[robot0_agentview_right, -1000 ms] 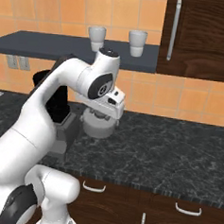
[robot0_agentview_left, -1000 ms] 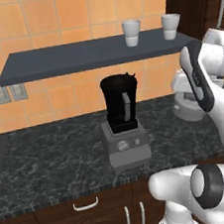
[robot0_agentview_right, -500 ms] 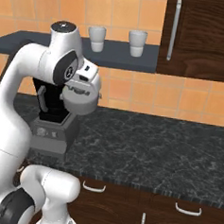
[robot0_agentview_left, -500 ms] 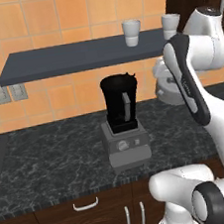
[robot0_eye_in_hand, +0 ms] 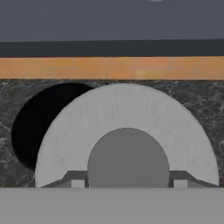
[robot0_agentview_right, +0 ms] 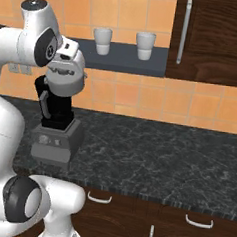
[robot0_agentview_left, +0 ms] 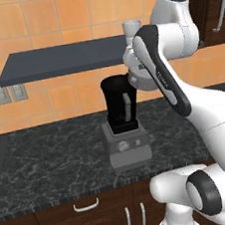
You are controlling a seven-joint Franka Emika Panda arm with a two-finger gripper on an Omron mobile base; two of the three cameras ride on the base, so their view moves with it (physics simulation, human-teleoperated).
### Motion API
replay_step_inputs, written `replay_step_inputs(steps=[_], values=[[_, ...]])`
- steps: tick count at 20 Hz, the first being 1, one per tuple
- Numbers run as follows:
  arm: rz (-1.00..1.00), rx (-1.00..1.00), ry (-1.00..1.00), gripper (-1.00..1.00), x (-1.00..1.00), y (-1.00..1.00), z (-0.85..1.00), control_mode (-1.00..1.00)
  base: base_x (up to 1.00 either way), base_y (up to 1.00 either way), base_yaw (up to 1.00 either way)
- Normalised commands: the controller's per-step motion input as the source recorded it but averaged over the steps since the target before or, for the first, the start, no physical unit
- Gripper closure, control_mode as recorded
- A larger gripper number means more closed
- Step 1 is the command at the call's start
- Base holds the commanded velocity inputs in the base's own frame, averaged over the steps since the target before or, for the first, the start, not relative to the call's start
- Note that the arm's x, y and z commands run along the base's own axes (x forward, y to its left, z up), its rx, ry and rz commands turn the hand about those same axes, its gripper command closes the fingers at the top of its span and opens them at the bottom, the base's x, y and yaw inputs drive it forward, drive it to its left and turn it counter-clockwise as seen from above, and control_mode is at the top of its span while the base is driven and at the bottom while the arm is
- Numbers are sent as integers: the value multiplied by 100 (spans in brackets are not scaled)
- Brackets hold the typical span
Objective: Close the lid blender by securely placing the lid on top.
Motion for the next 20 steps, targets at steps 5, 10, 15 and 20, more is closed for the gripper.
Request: replay_step_inputs(steps=[5,10,15,20], values=[[1,0,0,100,60,44,0,-100,0,0,0],[0,-2,0,100,58,59,0,-100,0,0,0],[0,-6,0,100,20,53,1,-100,0,0,0],[0,-2,0,100,37,28,-4,-100,0,0,0]])
